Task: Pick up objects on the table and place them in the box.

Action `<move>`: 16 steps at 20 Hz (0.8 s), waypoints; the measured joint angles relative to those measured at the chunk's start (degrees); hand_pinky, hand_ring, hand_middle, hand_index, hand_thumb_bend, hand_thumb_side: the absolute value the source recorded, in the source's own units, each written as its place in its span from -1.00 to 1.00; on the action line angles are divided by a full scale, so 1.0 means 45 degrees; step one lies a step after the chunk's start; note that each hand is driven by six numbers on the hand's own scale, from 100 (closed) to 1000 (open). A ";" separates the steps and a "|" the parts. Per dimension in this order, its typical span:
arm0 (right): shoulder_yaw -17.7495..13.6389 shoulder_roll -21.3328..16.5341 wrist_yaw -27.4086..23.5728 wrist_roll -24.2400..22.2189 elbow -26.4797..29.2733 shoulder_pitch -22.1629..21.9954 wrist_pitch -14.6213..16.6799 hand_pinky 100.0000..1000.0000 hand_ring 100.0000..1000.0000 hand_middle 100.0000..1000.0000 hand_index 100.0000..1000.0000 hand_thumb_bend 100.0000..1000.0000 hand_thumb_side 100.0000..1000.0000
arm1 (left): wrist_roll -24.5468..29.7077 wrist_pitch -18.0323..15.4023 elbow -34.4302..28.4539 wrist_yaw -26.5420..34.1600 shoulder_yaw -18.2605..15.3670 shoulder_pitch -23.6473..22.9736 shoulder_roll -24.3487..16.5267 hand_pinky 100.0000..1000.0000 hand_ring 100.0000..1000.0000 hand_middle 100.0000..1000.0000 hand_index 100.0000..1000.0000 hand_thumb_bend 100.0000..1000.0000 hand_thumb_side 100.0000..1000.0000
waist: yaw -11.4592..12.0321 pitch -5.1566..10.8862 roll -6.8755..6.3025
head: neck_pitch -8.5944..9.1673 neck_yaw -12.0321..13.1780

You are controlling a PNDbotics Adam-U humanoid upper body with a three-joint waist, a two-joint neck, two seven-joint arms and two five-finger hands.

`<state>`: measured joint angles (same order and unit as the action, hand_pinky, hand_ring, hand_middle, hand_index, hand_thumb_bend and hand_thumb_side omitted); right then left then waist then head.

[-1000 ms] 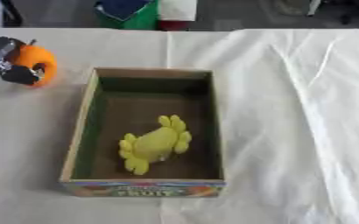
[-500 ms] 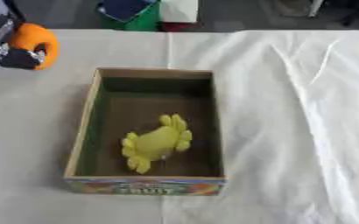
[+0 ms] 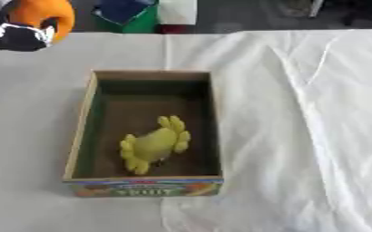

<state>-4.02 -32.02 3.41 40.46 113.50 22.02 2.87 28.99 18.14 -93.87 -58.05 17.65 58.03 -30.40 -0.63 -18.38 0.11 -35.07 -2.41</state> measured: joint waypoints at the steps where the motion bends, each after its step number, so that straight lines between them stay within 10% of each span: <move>1: 0.0003 0.0000 -0.0002 -0.0017 0.0000 0.0047 0.0012 0.19 0.27 0.01 0.32 -1.00 0.12 | 0.0157 -0.0158 -0.0331 -0.0012 0.0173 0.0000 0.0263 -0.37 0.08 0.04 0.28 -1.00 -0.57 | -0.0002 0.0041 -0.0017 | -0.0036 -0.0016; 16: 0.0040 0.0000 -0.0049 -0.0085 0.0000 0.0165 0.0080 0.19 0.27 0.01 0.32 -1.00 0.12 | 0.1593 -0.1523 -0.2066 -0.0628 0.1926 -0.0625 0.2766 -0.33 0.10 0.06 0.28 -1.00 -0.59 | 0.0061 0.0356 -0.0208 | -0.0477 -0.0266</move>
<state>-3.84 -32.02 3.18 40.08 113.50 22.76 3.23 36.16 11.29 -103.16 -60.88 26.31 55.22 -17.96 -0.35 -16.78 -0.82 -37.22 -3.61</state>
